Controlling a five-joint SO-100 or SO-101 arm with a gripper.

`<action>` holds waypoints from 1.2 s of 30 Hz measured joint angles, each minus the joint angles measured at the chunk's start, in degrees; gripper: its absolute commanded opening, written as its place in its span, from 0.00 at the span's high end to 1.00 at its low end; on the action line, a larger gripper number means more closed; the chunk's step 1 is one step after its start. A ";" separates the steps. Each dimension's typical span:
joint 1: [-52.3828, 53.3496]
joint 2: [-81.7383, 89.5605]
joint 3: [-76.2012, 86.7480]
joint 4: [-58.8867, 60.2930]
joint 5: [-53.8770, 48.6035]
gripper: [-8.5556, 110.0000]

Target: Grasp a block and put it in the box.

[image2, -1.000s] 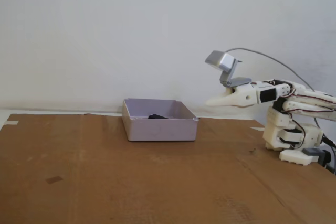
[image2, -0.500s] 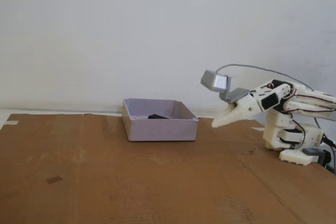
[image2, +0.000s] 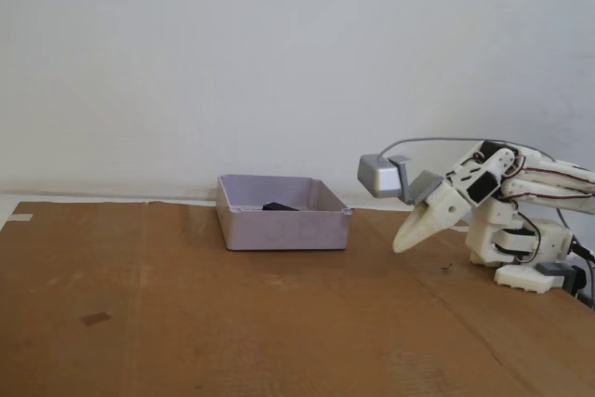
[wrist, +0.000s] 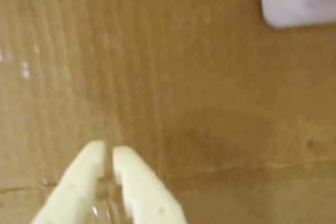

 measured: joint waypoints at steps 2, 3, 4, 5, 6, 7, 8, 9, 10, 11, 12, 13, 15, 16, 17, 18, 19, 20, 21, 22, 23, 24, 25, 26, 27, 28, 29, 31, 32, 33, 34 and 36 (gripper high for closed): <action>0.00 0.00 0.00 1.85 0.00 0.93; 0.00 0.00 0.00 2.81 0.00 0.93; 0.00 0.00 0.00 3.60 0.00 0.93; 0.00 0.00 0.00 4.39 0.00 0.93; 0.00 0.00 0.00 5.19 0.00 0.93; 0.00 0.00 0.00 5.89 0.00 0.93; 0.00 0.00 0.00 6.59 0.00 0.93; 0.00 0.00 0.00 7.29 0.00 0.93; 0.00 0.00 0.00 7.91 0.00 0.93; 0.00 0.00 0.00 8.53 0.00 0.93; 0.00 0.00 0.00 9.05 0.00 0.93; 0.00 0.00 0.00 9.67 0.00 0.93; 0.00 0.00 0.00 10.81 0.00 0.93; 0.00 0.00 0.00 11.43 -0.26 0.93; 0.09 0.00 0.00 11.95 -1.14 0.93; 0.09 0.00 0.00 12.13 -2.20 0.93; 0.09 0.00 0.00 12.22 -3.25 0.93; 0.09 0.00 0.00 12.22 -4.22 0.93; 0.00 0.00 0.00 12.22 -4.92 0.93; -0.09 0.00 0.00 12.22 -5.36 0.93; -0.18 0.00 0.00 12.22 -5.63 0.93; -0.18 0.00 0.00 12.22 -5.89 0.93; -0.26 0.00 0.00 12.22 -6.06 0.93; -0.26 0.00 0.00 12.22 -6.24 0.93; -0.26 0.00 0.00 12.48 -6.33 0.93; -0.26 0.09 0.00 13.18 -6.33 0.93; -0.26 0.35 0.00 14.33 -6.33 0.93; -0.18 1.14 0.00 16.26 -6.77 0.93; -0.18 2.20 0.00 17.31 -6.94 0.93; -0.26 2.37 0.00 17.84 -6.94 0.93; -0.26 2.46 0.00 17.84 -6.94 0.93; -0.35 2.46 0.00 17.84 -6.94 0.93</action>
